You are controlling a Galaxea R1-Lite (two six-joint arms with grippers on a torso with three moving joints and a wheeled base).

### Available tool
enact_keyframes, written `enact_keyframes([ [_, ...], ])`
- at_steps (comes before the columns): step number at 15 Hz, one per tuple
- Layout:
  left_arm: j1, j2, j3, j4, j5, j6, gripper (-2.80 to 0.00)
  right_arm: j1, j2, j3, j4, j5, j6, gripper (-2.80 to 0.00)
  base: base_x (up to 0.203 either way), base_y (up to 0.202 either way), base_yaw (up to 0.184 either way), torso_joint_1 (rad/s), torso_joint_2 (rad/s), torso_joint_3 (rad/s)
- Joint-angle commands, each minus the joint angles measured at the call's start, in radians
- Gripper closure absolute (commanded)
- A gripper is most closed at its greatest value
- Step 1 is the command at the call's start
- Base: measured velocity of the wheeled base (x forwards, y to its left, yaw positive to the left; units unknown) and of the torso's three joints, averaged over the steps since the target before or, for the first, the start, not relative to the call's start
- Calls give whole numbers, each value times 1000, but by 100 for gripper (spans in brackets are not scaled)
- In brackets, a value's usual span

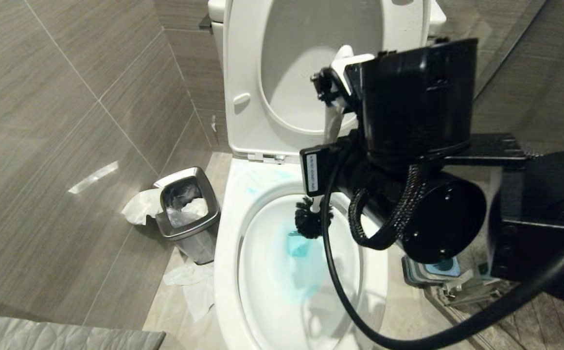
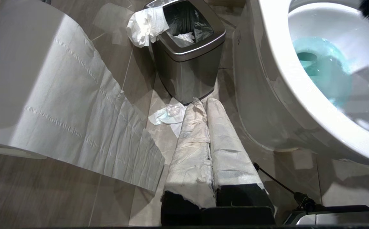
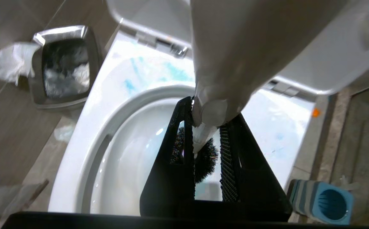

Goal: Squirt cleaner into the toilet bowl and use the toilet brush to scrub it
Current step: Scrub the toilet bowl

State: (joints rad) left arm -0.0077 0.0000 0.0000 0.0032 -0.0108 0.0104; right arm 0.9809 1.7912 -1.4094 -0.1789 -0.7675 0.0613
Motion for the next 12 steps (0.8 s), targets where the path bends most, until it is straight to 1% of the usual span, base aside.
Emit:
enact_keyframes([
  [1,0,2,0,0,0,0,0,1,55,48,-1,18,14,0,0,0,0,0,0,0],
  [3,0,2,0,0,0,0,0,0,107,64,-4,30,66,0,0,0,0,0,0,0],
  [7,0,2,0,1,0,-1,0,-42,231,53,-38,38,113,0,0,0,0,0,0,0],
  [10,0,2,0,1,-1,-3,0,-91,335,25,-120,39,121,0,0,0,0,0,0,0],
  [12,0,2,0,1,0,-3,0,-108,384,14,-174,38,122,0,0,0,0,0,0,0],
])
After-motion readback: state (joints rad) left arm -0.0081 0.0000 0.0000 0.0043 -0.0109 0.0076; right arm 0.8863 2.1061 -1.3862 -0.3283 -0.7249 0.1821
